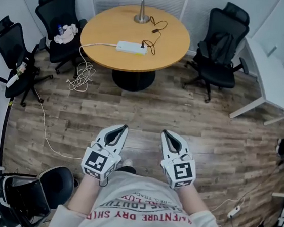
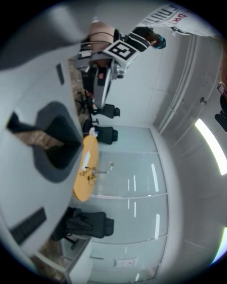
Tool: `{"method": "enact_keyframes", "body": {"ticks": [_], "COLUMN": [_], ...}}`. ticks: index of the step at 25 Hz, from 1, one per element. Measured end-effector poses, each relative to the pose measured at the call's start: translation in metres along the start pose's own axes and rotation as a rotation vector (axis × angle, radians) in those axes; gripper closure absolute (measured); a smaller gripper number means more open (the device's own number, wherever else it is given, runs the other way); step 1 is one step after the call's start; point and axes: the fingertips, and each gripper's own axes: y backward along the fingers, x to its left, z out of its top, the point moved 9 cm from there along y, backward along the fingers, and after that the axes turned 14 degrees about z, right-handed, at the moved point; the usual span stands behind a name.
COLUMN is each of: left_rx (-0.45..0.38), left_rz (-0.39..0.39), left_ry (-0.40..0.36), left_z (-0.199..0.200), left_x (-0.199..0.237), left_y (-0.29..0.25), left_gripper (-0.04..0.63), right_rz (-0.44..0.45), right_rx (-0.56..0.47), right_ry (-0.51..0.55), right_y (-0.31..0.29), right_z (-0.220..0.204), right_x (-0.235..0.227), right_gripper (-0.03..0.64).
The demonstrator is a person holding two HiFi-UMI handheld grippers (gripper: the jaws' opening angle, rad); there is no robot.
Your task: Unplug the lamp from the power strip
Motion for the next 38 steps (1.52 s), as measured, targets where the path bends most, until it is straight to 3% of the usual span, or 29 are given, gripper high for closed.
{"method": "enact_keyframes", "body": {"ticks": [7,14,17,28,33,38], "left_rx": [0.016,0.038,0.050,0.044,0.056,0.093], "left_rz": [-0.004,0.066,0.115,0.275,0.304,0.307], "left_ry": [-0.013,0.021,0.029,0.036,0.048,0.070], "left_z": [0.009,-0.001,-0.005,0.032,0.042,0.039], "left_x": [0.067,0.099,0.111,0.131,0.127,0.126], "left_y": [-0.022,-0.053,-0.071,-0.220,-0.292,-0.337], "left_gripper": [0.568,0.568,0.568,0.569,0.568,0.569], "right_rz": [0.020,0.050,0.104,0.281,0.343,0.372], "right_rx": [0.022,0.044,0.044,0.056,0.078,0.109], "right_ry": [-0.008,-0.039,-0.042,0.014,0.028,0.020], "right_y": [-0.071,-0.122,-0.150,-0.244,-0.270,-0.290], "right_z": [0.023,0.022,0.018,0.047,0.052,0.043], "right_x": [-0.002,-0.037,-0.059,-0.219,-0.293,-0.338], "right_gripper": [0.588,0.588,0.588,0.588,0.588,0.588]}}
